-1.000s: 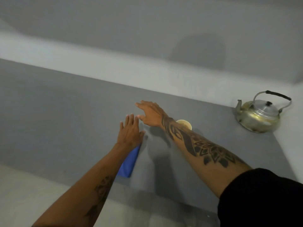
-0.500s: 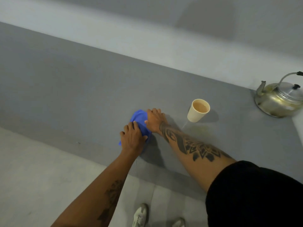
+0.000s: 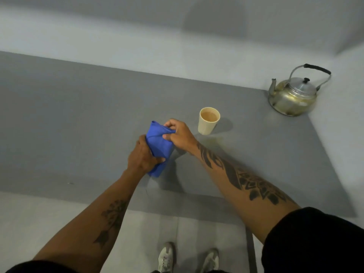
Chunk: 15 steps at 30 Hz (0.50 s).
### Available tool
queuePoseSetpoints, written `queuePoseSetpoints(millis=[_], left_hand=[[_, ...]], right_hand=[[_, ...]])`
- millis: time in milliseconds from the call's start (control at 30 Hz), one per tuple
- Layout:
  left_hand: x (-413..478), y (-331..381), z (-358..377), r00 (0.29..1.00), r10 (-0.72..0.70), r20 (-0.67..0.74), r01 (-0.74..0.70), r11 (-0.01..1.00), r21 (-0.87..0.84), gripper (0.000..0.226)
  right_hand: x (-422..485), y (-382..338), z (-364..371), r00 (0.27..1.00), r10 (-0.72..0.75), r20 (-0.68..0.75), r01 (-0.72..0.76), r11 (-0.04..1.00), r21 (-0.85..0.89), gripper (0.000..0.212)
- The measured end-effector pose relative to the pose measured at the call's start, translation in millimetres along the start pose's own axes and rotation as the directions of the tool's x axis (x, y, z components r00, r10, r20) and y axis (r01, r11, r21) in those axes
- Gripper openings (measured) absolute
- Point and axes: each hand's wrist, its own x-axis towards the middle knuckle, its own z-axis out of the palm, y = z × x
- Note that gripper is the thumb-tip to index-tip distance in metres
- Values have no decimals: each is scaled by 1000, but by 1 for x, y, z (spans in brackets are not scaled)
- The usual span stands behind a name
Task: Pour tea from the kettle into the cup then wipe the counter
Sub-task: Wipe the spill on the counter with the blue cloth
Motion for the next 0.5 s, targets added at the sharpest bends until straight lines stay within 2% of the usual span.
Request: queuePoseSetpoints(millis=[133, 267, 400, 500], left_hand=[[2, 51, 34, 973, 75, 219, -77, 997, 2, 94], [-3, 103, 84, 916, 143, 374, -153, 988, -4, 84], [-18, 166, 138, 883, 180, 434, -244, 965, 98, 79], [-28, 192, 174, 862, 176, 475, -203, 979, 6, 67]], right_hand=[[-32, 15, -67, 990, 100, -95, -89, 990, 107, 31], [-65, 46, -147, 940, 230, -252, -203, 971, 128, 30], [-88, 77, -212, 861, 264, -434, -286, 958, 14, 32], [-95, 95, -242, 837, 243, -490, -331, 938, -99, 30]])
